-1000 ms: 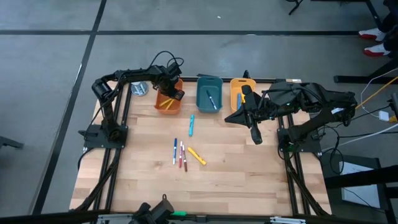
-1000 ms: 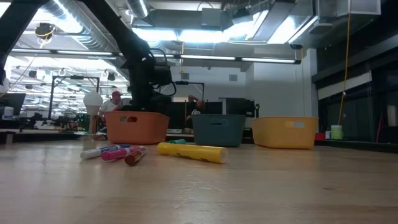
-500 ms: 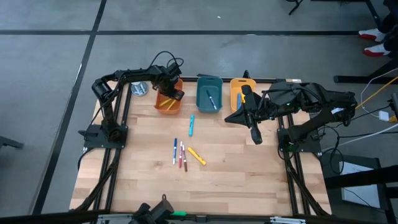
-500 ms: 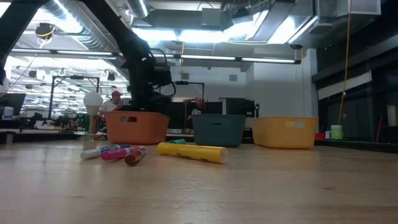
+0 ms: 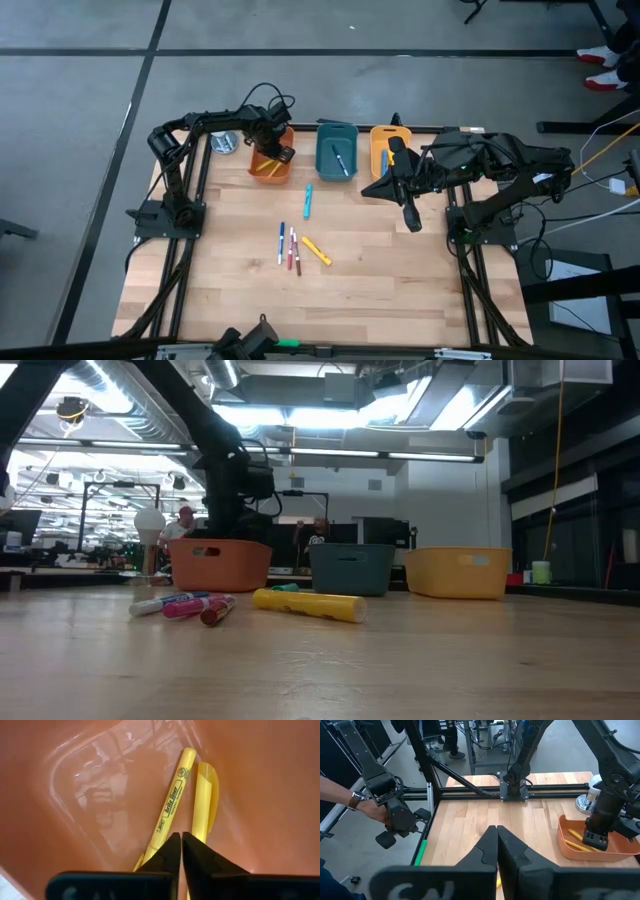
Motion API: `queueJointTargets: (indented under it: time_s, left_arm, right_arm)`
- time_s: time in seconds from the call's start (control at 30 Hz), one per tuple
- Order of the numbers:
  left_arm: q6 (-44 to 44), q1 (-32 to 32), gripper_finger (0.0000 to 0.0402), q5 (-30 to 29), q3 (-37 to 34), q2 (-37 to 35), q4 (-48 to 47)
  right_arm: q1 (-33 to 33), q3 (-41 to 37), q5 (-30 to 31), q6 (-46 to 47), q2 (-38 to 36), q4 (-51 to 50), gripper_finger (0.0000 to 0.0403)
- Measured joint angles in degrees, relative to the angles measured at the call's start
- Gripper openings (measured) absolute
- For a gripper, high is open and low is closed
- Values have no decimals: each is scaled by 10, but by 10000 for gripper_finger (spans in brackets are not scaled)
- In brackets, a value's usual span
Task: Pick & Place Markers
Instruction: Put the blue marker pen into the blue bin
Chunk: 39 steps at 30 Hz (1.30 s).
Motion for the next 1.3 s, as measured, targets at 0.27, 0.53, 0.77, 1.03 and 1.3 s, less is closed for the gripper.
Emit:
queueJointTargets:
  time_s: [0.27,0.53,0.77,1.03,1.3]
  left_arm:
    - [2,0,1,-3,0,-23,-9]
    - [6,-1,2,-14,0,-98,-8]
    - [6,-10,2,-21,1,-176,2]
    - [5,-24,1,-41,1,-244,3]
    - [0,-42,1,-50,1,-287,4]
  right_arm:
    - [0,0,0,-1,0,0,0]
    - [0,0,0,-4,0,0,0]
    - [0,0,0,-4,0,0,0]
    - [0,0,0,-4,0,0,0]
    - [0,0,0,-5,0,0,0]
